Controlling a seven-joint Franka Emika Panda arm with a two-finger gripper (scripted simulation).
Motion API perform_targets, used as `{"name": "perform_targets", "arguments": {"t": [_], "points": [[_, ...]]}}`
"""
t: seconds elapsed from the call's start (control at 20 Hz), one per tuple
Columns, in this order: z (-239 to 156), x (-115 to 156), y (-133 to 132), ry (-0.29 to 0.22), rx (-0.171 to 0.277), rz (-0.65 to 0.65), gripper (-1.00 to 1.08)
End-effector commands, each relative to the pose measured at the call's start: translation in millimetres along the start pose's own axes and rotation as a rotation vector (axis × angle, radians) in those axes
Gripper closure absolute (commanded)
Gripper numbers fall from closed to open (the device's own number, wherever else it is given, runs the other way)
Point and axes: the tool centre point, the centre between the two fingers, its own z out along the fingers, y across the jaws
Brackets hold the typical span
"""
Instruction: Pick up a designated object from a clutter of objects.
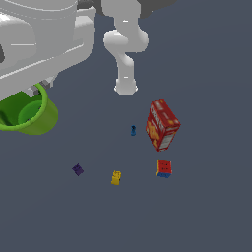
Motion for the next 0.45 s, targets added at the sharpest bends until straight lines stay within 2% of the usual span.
{"name": "perform_targets", "arguments": {"t": [0.0,0.4], "points": [[-2.9,-1.8,1.8,0.001,-0.002,0.001,1.08],[-4.9,-2.5,3.6,0.0,-0.002,0.002,1.08]]}}
